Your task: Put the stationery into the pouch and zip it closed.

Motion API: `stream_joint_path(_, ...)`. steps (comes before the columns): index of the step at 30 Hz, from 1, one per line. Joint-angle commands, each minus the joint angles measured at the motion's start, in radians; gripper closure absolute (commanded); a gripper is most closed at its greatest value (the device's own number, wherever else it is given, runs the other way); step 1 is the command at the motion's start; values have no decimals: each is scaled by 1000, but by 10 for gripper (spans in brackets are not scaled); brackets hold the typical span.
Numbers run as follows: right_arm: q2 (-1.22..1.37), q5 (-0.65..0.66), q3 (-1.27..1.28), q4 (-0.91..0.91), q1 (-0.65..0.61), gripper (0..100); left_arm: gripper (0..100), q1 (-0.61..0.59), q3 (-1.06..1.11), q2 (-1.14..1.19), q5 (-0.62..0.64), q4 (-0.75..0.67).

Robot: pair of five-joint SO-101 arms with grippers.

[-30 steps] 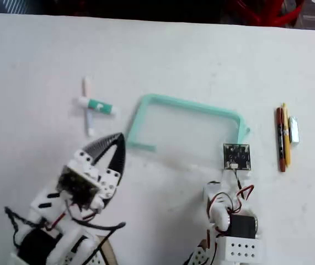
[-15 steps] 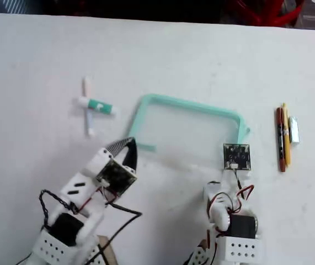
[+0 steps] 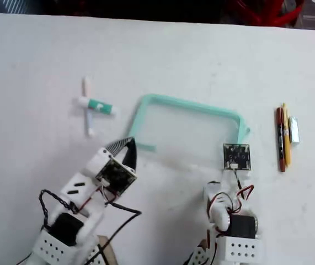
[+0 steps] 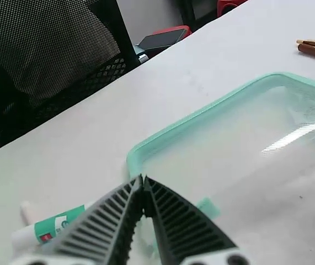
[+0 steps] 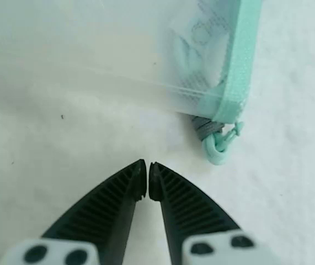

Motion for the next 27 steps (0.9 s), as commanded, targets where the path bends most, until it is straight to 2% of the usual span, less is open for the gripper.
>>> stream_joint_path(1,-2,-2,-3,4,-7,979,976,-7,-3,-2,-9,-25)
stream_joint_path(23,-5,3,-38,-1,2,977,976,-1,-3,-2,-9,5)
stream_joint_path(27,-65,5,-215,-61,120,977,976,-1,-9,-2,-2,5)
